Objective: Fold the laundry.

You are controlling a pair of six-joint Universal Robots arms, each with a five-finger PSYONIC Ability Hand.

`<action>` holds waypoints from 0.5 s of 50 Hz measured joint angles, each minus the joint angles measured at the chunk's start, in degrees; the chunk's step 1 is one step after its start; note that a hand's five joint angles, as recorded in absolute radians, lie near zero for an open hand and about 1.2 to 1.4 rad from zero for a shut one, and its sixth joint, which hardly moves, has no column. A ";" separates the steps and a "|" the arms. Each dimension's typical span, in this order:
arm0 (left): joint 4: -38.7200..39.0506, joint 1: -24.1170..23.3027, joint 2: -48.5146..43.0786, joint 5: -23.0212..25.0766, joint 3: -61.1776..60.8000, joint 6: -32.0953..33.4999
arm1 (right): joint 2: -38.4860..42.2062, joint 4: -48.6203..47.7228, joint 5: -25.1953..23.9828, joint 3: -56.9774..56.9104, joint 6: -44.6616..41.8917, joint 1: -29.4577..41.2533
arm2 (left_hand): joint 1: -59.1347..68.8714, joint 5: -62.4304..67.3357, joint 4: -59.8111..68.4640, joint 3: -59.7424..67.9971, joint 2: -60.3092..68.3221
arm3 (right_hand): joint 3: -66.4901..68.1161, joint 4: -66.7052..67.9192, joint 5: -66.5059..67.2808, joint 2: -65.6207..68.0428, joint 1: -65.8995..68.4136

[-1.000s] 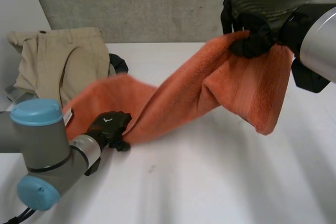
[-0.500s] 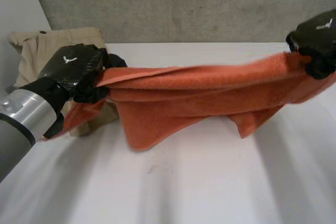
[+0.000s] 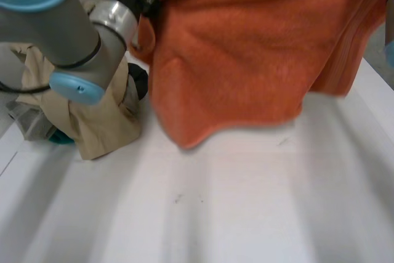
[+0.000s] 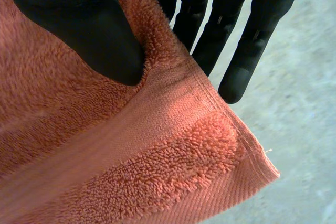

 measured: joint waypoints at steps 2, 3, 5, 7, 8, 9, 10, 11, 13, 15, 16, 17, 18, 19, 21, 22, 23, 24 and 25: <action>0.53 -0.95 0.94 -0.43 0.20 -0.50 | -0.10 -0.55 0.08 -0.23 0.54 -0.08 | -0.02 -0.19 0.00 -0.12 -0.08 | 0.00 0.00 0.06 0.00 0.00; 0.67 -1.25 1.34 -0.55 -0.20 -0.63 | -0.14 -0.42 0.09 -0.13 0.66 -0.09 | -0.02 -0.19 0.00 -0.12 -0.08 | 0.00 0.00 0.07 0.00 0.00; 1.10 -2.29 3.61 -0.95 -4.55 -0.94 | -0.59 2.09 -0.11 1.74 1.36 -0.24 | -0.55 -0.67 -0.41 -0.49 -0.44 | 0.00 0.00 0.07 0.00 0.00; 1.28 -2.56 5.15 -1.04 -8.55 -0.97 | -1.06 4.30 -0.35 3.51 1.76 -0.36 | -1.13 -1.19 -0.92 -0.98 -0.93 | 0.00 0.00 0.07 0.00 0.00; 1.41 -2.63 6.24 -1.07 -11.80 -0.94 | -1.58 6.24 -0.60 5.15 2.11 -0.47 | -3.14 -3.01 -2.68 -2.86 -2.73 | 0.00 0.00 0.07 0.00 0.00; 1.53 -2.62 6.88 -1.06 -13.78 -0.91 | -2.00 7.40 -0.81 6.31 2.34 -0.52 | -3.66 -3.59 -3.20 -3.35 -3.17 | 0.00 0.00 0.07 0.00 0.00; 1.85 -2.52 7.72 -1.06 -16.67 -0.87 | -2.66 8.78 -1.17 8.01 2.65 -0.59 | -4.90 -4.69 -4.64 -4.76 -4.58 | 0.00 0.00 0.07 0.00 0.00; 2.31 -2.30 8.48 -1.05 -19.93 -0.81 | -3.42 9.98 -1.60 9.96 2.97 -0.65 | -5.32 -5.08 -5.09 -5.28 -5.14 | 0.00 0.01 0.07 0.00 0.00; 3.40 -1.79 9.42 -1.02 -25.07 -0.72 | -5.15 11.71 -2.80 14.22 3.51 -0.75 | -6.96 -7.17 -6.95 -6.74 -6.75 | 0.00 0.01 0.07 0.00 0.00; 4.57 -1.23 9.95 -0.98 -29.19 -0.65 | -6.55 12.54 -3.78 17.49 3.80 -0.84 | -7.48 -8.00 -7.63 -7.39 -7.46 | 0.00 0.01 0.07 0.00 0.00; 5.36 -0.82 10.10 -0.95 -31.57 -0.62 | -7.69 12.92 -4.66 19.97 3.93 -1.01 | -8.52 -9.10 -8.67 -8.44 -8.50 | 0.00 0.01 0.07 0.00 0.00; 6.03 -0.44 10.15 -0.93 -33.40 -0.60 | -8.55 13.12 -5.31 21.79 4.00 -1.21 | -9.67 -10.25 -9.78 -9.70 -9.72 | 0.00 0.01 0.07 0.00 0.00; 6.89 0.11 10.11 -0.91 -35.69 -0.58 | -9.63 13.27 -6.15 24.10 4.04 -1.57 | -10.56 -11.38 -10.80 -10.60 -10.56 | 0.00 0.01 0.07 0.00 0.00; 7.17 0.29 10.08 -0.90 -36.41 -0.58 | -9.97 13.30 -6.43 24.83 4.05 -1.70 | -10.70 -11.63 -11.00 -10.86 -10.84 | 0.00 0.01 0.07 0.00 0.00; 8.63 1.43 9.57 -0.81 -40.25 -0.60 | -11.95 13.32 -8.07 29.00 4.07 -2.72 | -11.99 -13.20 -12.57 -12.37 -12.28 | 0.00 0.01 0.07 0.01 0.00; 9.05 1.82 9.15 -0.74 -41.51 -0.61 | -12.58 13.29 -8.63 30.32 4.07 -3.10 | -12.31 -13.47 -12.91 -12.69 -12.57 | 0.00 0.01 0.07 0.00 0.00; 9.19 1.96 8.96 -0.70 -41.95 -0.62 | -12.99 13.27 -8.98 31.15 4.07 -3.33 | -12.31 -13.47 -12.91 -12.69 -12.57 | 0.00 0.01 0.07 0.00 0.00; 9.57 2.33 8.25 -0.60 -43.15 -0.63 | -13.76 13.23 -9.64 32.65 4.07 -3.76 | -12.47 -13.80 -13.25 -12.99 -12.86 | 0.00 0.01 0.07 0.00 0.00; 9.57 2.33 8.25 -0.60 -43.15 -0.63 | -13.76 13.23 -9.64 32.65 4.07 -3.76 | -12.47 -13.80 -13.25 -12.99 -12.86 | 0.00 0.01 0.07 0.00 0.00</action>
